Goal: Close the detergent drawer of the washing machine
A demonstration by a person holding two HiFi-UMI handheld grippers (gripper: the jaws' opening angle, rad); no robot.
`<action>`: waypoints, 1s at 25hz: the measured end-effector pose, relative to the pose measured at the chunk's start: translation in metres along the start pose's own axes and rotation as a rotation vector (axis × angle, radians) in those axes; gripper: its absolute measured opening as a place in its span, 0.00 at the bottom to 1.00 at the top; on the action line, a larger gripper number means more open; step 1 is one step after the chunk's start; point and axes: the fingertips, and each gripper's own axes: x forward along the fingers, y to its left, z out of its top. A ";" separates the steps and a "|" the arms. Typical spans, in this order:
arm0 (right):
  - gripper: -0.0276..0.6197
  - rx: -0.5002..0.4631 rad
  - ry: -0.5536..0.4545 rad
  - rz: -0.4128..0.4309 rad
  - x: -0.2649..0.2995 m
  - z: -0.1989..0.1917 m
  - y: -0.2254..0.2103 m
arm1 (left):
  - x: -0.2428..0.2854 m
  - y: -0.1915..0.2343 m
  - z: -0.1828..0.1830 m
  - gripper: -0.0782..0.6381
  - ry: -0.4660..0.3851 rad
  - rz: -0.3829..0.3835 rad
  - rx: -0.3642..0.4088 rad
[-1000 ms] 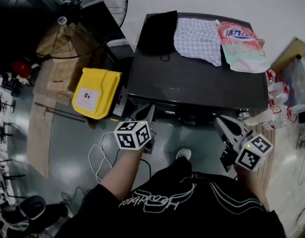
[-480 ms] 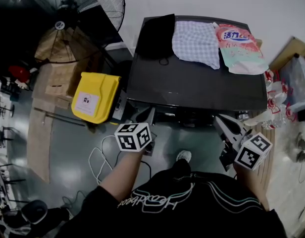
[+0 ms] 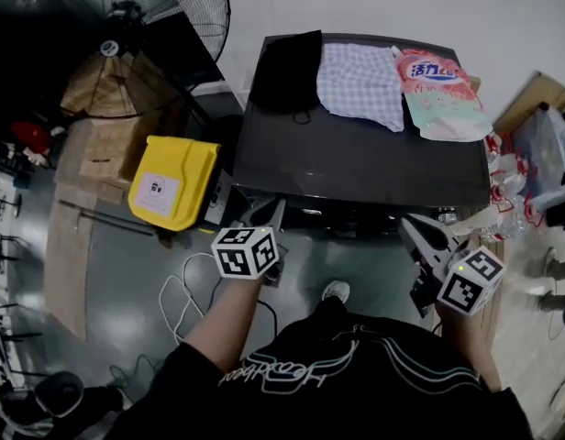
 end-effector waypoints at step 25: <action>0.08 -0.220 -0.025 0.360 -0.116 -0.022 0.159 | -0.216 -0.230 0.001 0.14 -0.208 -0.266 0.074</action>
